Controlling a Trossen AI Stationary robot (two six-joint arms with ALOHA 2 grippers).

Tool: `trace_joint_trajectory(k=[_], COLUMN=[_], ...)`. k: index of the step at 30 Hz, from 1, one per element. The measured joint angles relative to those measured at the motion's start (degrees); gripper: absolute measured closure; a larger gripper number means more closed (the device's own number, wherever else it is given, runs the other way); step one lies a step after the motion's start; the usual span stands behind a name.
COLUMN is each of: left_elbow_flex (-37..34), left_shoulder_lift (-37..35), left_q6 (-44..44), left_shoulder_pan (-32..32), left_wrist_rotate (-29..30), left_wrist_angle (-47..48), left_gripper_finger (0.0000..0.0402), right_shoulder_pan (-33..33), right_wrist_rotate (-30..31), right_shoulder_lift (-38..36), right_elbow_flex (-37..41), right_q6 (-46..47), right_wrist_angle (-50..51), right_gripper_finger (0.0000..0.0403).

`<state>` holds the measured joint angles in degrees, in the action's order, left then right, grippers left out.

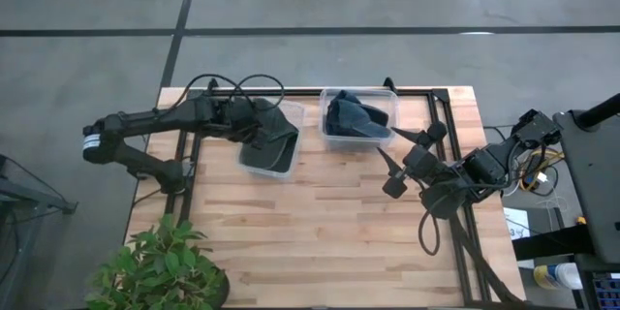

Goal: Pick & Place hat
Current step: Put the green cap into the left transparent bin, then return to Home Position

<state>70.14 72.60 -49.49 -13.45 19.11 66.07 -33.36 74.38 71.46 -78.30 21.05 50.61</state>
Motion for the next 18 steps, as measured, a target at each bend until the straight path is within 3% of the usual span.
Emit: trace_joint_trajectory(k=[7, 10, 14, 18], left_elbow_flex=[0.03, 1.11, 3.03, 3.83], left_shoulder_lift=[0.27, -0.32, -1.65, -4.07], left_q6=[0.5, 2.42, 5.06, 9.0], left_shoulder_pan=[0.02, 0.02, 0.27, 1.2], left_wrist_rotate=[0.61, -1.7, -3.42, -4.33], left_wrist_angle=[-0.53, -0.49, -1.35, -5.7], left_gripper_finger=[0.0261, 0.024, 0.0235, 0.0234], right_shoulder_pan=[0.05, 0.04, 0.04, 0.0], right_wrist_rotate=[-0.95, -1.41, -7.88, -15.18], right_shoulder_lift=[0.0, -0.03, -0.07, -0.09], right_elbow_flex=[0.0, 0.0, 0.0, 1.24], right_q6=[1.01, 1.04, 1.04, 1.61], right_wrist_angle=[0.01, 0.03, 0.09, 0.06], right_gripper_finger=[0.0149, 0.0149, 0.0154, 0.0194])
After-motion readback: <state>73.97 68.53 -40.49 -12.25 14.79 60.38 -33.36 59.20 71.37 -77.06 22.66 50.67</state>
